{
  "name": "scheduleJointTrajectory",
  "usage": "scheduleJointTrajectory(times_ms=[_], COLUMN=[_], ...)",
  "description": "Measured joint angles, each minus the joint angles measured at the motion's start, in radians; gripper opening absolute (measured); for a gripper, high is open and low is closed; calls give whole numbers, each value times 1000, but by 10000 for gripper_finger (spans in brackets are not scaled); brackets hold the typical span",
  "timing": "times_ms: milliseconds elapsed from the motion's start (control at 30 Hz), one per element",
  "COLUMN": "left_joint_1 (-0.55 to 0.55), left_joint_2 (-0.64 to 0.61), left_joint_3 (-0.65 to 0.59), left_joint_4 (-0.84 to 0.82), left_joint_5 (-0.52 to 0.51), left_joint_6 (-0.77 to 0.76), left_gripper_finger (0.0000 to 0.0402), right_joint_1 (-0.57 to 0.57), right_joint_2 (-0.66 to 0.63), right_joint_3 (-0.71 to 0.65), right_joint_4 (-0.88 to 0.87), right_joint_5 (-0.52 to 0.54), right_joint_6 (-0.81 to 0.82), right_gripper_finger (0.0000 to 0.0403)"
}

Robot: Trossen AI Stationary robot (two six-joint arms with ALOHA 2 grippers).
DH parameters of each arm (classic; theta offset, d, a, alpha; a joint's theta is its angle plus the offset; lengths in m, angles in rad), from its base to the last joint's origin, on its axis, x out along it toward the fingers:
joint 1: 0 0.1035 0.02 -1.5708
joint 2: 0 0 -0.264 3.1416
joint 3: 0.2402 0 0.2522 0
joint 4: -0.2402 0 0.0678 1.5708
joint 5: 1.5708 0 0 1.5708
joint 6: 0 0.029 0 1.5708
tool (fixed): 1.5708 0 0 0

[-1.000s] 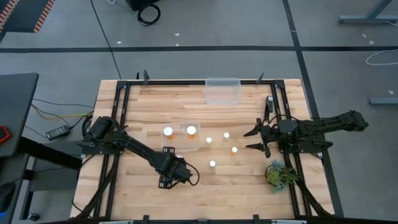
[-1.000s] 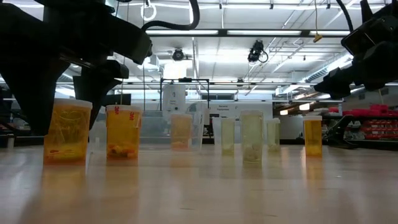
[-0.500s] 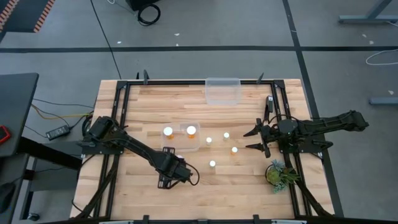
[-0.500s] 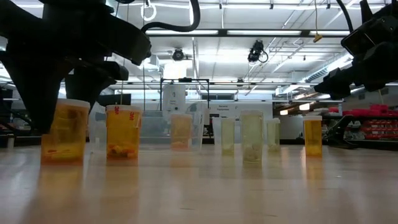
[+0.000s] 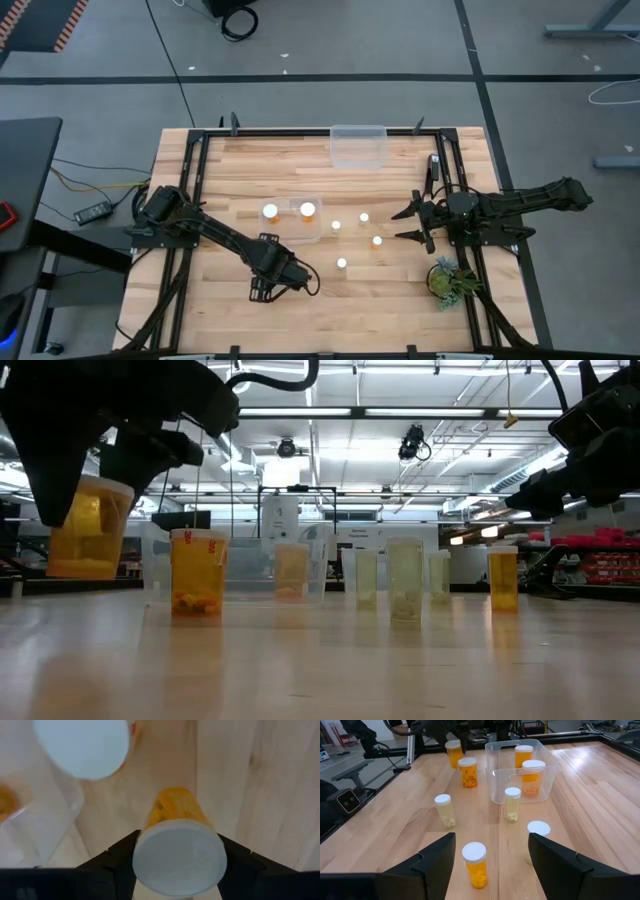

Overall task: Pick and place medicine bottles into bin by pill shape (circle, oval)
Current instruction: Put the large orange pill bottle into the bottom transparent bin

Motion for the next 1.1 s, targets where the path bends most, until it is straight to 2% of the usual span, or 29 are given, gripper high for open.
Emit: scheduleJointTrajectory(times_ms=[167,433,667,933,1100], left_joint_1=[24,73,118,187,248], left_joint_2=[0,0,0,0,0], left_joint_3=[55,130,207,194,159], left_joint_4=[-106,-164,-205,-201,-176], left_joint_5=[-36,-90,-153,-261,-278], left_joint_6=[33,84,134,188,208], left_gripper_finger=[201,228,203,234,225], right_joint_1=[0,0,0,0,0], right_joint_2=[0,0,0,0,0], right_joint_3=[0,0,0,0,0], right_joint_4=[0,0,0,0,0], right_joint_5=[0,0,0,0,0], right_joint_6=[0,0,0,0,0], right_gripper_finger=[257,257,257,257,257])
